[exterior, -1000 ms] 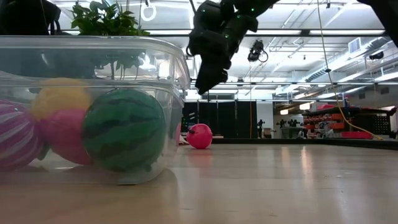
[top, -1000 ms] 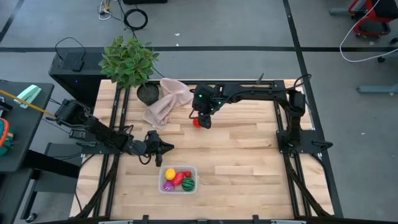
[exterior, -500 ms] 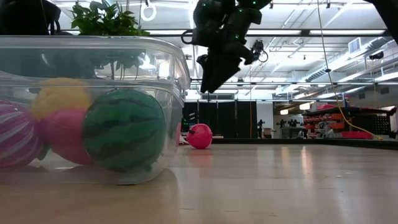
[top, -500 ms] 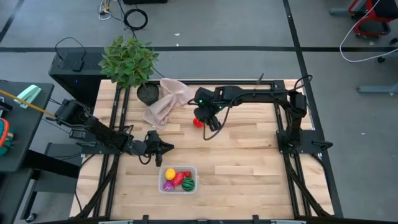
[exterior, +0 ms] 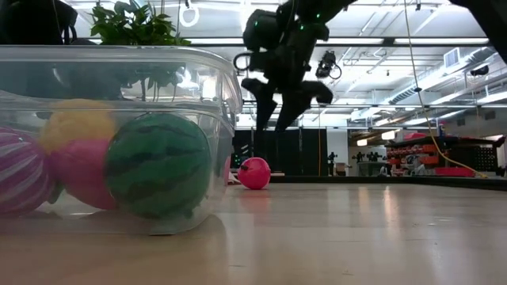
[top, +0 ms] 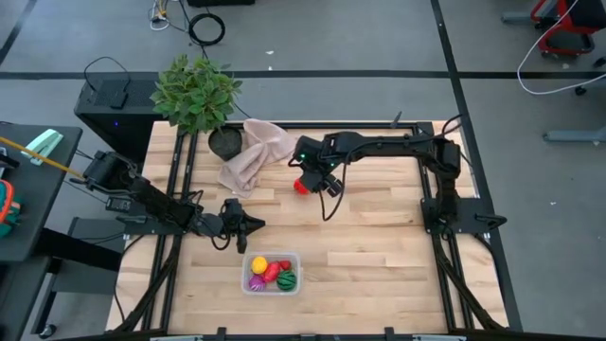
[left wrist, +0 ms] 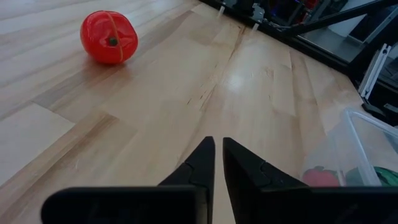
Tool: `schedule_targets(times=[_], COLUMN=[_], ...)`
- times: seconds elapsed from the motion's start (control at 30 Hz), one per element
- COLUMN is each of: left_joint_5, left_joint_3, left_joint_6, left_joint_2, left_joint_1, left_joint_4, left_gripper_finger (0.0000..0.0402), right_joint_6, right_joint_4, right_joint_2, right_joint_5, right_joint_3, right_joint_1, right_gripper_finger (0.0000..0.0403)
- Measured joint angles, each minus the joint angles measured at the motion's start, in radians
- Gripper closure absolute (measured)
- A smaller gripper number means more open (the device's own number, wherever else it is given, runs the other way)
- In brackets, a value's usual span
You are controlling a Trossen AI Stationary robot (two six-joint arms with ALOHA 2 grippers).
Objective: Pick and placing Produce into tupperware
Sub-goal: Put the apple into the transparent bin
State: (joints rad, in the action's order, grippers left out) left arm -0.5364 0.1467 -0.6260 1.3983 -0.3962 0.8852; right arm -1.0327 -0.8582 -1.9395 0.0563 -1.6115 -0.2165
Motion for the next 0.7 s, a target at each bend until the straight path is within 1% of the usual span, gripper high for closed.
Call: schedule_targets(times=[0.17, 0.27, 0.37, 0.5, 0.6, 0.7], left_joint_5=[0.000, 0.000, 0.000, 0.003, 0.014, 0.036], left_joint_3=[0.000, 0.000, 0.000, 0.000, 0.000, 0.000], left_joint_6=[-0.004, -0.019, -0.020, -0.044, -0.048, -0.051], left_joint_2=[0.000, 0.000, 0.000, 0.000, 0.000, 0.000], left_joint_1=[0.000, 0.000, 0.000, 0.000, 0.000, 0.000], left_joint_4=[0.000, 0.000, 0.000, 0.000, 0.000, 0.000], left_gripper_finger=[0.0368, 0.0369, 0.0365, 0.0359, 0.0359, 0.0362], right_joint_6=[-0.011, -0.006, 0.013, 0.042, 0.031, 0.015], right_joint_4=[0.049, 0.073, 0.087, 0.089, 0.093, 0.117], right_joint_2=[-0.036, -0.045, -0.045, -0.045, -0.045, -0.045], right_joint_5=[0.022, 0.031, 0.031, 0.032, 0.031, 0.031], right_joint_3=[0.000, 0.000, 0.000, 0.000, 0.000, 0.000], right_joint_1=[0.003, 0.003, 0.002, 0.003, 0.003, 0.003], right_gripper_finger=[0.0195, 0.0185, 0.0161, 0.0119, 0.0088, 0.0067])
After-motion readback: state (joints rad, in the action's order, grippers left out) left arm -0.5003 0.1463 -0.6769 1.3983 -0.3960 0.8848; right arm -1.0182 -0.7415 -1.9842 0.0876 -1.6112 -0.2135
